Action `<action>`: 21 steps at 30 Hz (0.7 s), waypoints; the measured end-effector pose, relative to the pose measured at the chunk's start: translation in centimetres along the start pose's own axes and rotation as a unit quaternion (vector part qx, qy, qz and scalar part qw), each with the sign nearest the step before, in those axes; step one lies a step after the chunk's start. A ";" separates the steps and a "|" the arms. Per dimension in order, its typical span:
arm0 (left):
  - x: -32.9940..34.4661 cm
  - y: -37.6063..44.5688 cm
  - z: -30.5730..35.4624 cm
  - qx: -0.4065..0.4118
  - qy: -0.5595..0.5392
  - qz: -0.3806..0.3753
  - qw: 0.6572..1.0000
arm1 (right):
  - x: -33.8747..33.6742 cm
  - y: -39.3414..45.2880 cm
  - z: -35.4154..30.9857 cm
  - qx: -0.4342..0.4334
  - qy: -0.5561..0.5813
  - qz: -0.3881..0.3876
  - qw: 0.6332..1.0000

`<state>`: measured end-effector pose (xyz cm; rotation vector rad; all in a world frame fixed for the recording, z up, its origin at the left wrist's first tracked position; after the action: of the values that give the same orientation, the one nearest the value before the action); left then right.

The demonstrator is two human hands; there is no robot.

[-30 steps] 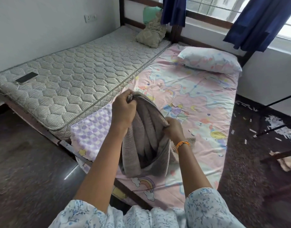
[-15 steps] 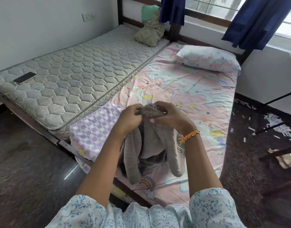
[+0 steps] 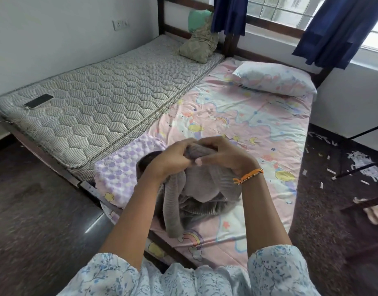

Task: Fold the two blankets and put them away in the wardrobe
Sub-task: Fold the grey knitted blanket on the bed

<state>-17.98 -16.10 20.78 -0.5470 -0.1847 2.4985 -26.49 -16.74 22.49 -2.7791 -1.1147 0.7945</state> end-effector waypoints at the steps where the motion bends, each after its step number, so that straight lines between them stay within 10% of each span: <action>1: -0.4 -0.2 0.0 -0.010 0.012 0.029 0.999 | -0.1 -0.1 -0.4 -0.013 0.012 -0.004 1.000; 6: -4.0 -1.8 -1.8 -0.038 -0.097 0.176 0.979 | -2.0 -0.9 5.1 0.118 -0.039 0.092 0.988; 10: -4.7 -2.6 -2.9 -0.026 -0.251 0.230 0.940 | -2.9 -1.7 6.5 0.109 0.152 0.224 0.956; 21: -1.2 -2.6 -1.2 -0.061 -0.278 0.111 0.952 | -1.7 0.5 0.5 0.003 0.068 0.267 0.961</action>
<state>-15.24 -14.62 20.73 0.1138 -0.5197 2.8197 -27.44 -18.27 22.70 -3.1051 -0.3304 0.6140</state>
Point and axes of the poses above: each hand's wrist, its own y-axis towards the middle knuckle, its own x-axis out of the palm, z = x × y, the point moved 10 cm from there along y, towards the middle knuckle, and after that the axes turned 11 degrees about -z, right-handed, at the moved point
